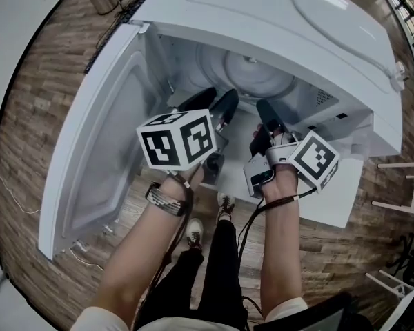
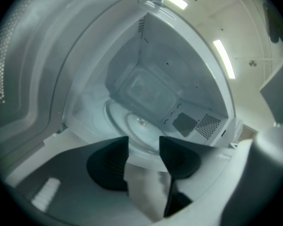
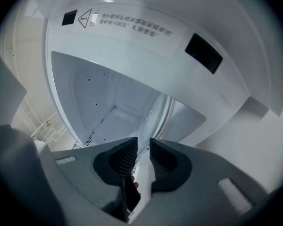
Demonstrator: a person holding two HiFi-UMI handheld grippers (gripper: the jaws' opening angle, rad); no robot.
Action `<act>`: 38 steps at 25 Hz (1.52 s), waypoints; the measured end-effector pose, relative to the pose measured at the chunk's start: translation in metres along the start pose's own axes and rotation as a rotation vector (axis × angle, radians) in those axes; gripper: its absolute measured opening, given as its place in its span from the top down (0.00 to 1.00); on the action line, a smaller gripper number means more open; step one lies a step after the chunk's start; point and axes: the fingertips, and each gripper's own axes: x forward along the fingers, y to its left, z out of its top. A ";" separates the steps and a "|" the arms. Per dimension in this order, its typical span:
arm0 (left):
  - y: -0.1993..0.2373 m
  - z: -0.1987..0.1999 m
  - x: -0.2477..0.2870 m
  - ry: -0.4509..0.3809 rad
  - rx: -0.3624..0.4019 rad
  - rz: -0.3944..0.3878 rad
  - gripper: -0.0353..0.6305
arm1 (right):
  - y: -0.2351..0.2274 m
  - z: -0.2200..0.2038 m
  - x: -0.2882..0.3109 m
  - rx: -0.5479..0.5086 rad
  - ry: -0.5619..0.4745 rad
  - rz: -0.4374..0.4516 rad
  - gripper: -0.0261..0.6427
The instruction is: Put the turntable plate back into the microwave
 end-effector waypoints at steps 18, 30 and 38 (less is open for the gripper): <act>0.005 0.002 0.002 -0.031 -0.034 0.004 0.69 | -0.001 0.002 0.000 -0.007 0.000 0.021 0.88; -0.006 0.000 -0.009 -0.032 0.165 0.034 0.73 | 0.006 -0.006 -0.003 -0.063 0.031 0.039 0.88; -0.003 0.000 -0.026 -0.036 0.219 0.058 0.90 | 0.012 -0.011 -0.014 -0.235 0.037 0.020 0.90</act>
